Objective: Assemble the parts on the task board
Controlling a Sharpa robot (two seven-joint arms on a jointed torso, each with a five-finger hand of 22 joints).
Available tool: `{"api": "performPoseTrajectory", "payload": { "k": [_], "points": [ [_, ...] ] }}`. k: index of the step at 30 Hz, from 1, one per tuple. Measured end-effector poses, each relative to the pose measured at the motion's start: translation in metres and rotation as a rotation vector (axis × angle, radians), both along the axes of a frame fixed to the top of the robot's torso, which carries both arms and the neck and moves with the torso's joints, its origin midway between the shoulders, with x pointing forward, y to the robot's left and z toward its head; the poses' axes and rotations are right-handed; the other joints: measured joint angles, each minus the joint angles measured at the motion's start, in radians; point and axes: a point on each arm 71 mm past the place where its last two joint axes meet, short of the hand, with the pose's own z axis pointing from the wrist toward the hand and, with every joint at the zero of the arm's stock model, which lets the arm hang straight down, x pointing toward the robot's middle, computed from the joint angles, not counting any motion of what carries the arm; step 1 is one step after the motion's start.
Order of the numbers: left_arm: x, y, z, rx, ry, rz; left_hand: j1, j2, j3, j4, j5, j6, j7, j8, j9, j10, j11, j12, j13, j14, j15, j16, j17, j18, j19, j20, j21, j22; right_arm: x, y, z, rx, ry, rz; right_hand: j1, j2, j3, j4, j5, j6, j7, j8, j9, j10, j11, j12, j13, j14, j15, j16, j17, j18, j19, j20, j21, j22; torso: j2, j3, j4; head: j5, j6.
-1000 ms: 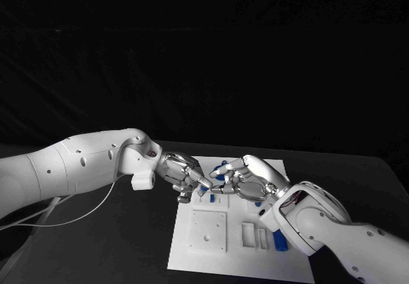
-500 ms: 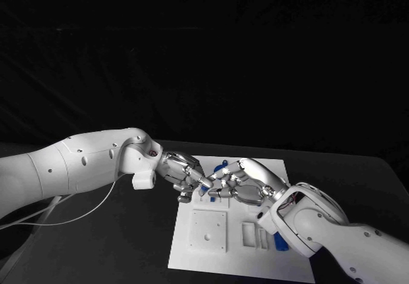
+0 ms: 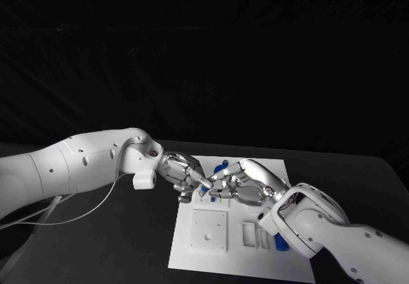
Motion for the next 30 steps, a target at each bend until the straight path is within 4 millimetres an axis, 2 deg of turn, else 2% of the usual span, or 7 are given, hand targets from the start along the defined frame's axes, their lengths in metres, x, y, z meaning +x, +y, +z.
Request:
{"api": "performPoseTrajectory", "payload": {
  "k": [30],
  "points": [
    [0.0053, 0.0088, -0.0007, 0.019, -0.016, 0.033, 0.004, -0.004, 0.003, 0.003, -0.008, -0.001, -0.001, 0.002, 0.010, 0.002, 0.002, 0.000, 0.000, 0.004, -0.001, 0.000, 0.001, 0.000, 0.000, 0.000, 0.000, 0.000, -0.0070, -0.0064, -0.0036, 0.008, 0.021, -0.005, -0.005, -0.005, 0.015, 0.001, 0.000, 0.005, 0.002, 0.007, 0.002, -0.002, -0.002, 0.000, 0.000, 0.000, 0.000, 0.000, 0.002, 0.000, 0.000, 0.000, 0.000, 0.000, 0.000, -0.0010, 0.0005, 0.003, -0.004]
  ]
}}
